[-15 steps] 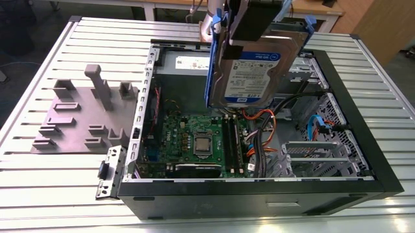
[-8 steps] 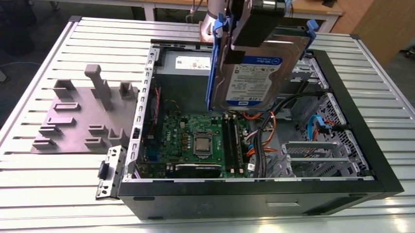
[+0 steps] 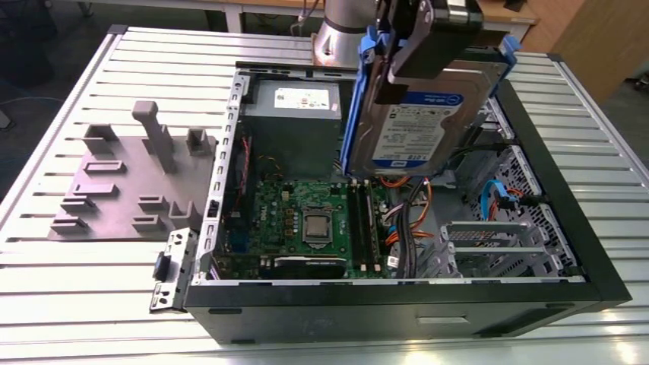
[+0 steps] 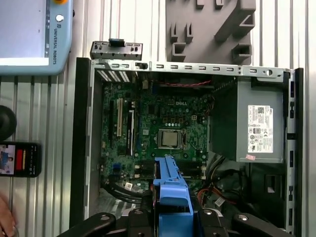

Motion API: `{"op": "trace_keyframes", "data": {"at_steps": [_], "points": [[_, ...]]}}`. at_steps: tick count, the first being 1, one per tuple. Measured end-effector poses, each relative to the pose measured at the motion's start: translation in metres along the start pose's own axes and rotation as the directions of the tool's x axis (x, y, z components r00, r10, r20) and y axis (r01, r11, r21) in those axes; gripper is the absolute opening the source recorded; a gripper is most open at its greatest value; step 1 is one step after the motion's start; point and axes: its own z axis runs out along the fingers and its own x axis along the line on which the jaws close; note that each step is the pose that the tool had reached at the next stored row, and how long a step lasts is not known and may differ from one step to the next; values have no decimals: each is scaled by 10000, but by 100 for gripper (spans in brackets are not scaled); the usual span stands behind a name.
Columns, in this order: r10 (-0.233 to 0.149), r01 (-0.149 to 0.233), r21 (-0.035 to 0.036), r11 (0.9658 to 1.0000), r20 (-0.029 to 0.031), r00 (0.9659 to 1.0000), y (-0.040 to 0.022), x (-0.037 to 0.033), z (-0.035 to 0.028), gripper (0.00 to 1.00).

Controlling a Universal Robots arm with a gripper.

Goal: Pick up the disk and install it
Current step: 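Insert the disk into the insertion slot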

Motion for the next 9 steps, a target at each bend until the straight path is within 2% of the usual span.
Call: {"op": "trace_keyframes", "data": {"at_steps": [4, 9], "points": [[1, -1, -1, 10000, -2, 10000, -28, 21, 11, 37], [1, -1, 0, 10000, 0, 10000, -31, 100, 22, 37]]}}
